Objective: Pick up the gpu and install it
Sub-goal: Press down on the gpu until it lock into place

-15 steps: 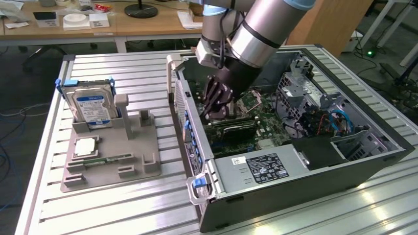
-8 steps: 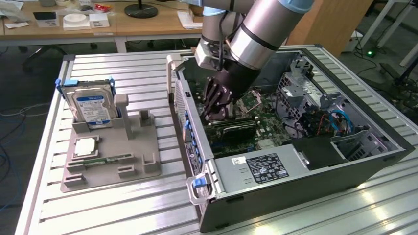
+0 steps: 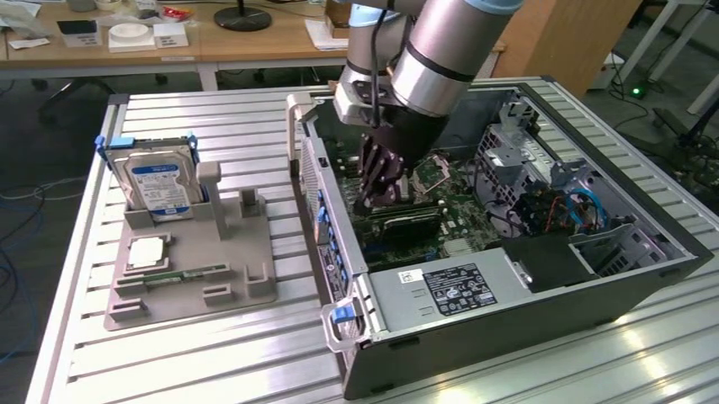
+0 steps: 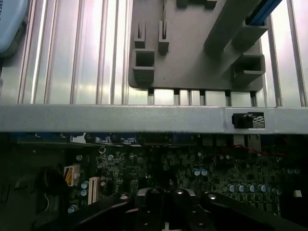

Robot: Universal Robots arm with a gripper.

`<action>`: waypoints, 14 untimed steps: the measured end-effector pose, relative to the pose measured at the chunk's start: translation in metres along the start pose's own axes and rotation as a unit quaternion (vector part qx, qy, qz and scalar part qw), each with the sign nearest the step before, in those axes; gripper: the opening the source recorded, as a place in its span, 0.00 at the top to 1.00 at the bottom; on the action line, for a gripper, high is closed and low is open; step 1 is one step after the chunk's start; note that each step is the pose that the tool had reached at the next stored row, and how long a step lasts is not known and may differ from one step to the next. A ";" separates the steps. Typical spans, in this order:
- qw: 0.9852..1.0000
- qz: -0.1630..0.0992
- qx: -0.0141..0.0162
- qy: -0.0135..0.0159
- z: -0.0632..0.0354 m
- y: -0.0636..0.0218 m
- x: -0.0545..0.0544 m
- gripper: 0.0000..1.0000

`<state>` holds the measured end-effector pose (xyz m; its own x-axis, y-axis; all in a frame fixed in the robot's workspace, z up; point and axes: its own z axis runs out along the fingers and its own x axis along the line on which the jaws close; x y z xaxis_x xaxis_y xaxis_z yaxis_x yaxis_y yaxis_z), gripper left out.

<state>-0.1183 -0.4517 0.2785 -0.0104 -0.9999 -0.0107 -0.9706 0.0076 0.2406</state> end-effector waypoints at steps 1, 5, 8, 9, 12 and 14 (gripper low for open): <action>1.000 -0.001 0.008 0.000 0.0000 0.0000 0.000 0.90; 0.999 -0.003 0.032 0.000 0.0018 0.0001 -0.001 0.90; 0.999 -0.003 0.038 0.001 0.0048 -0.0001 -0.001 0.90; 0.999 -0.003 0.039 0.001 0.0063 -0.0003 -0.001 0.90; 0.999 -0.004 0.039 0.001 0.0108 -0.0010 -0.001 0.90; 0.999 -0.003 0.039 0.001 0.0139 -0.0016 -0.001 0.90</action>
<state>-0.1201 -0.4509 0.2646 -0.0035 -0.9999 -0.0109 -0.9865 0.0017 0.1635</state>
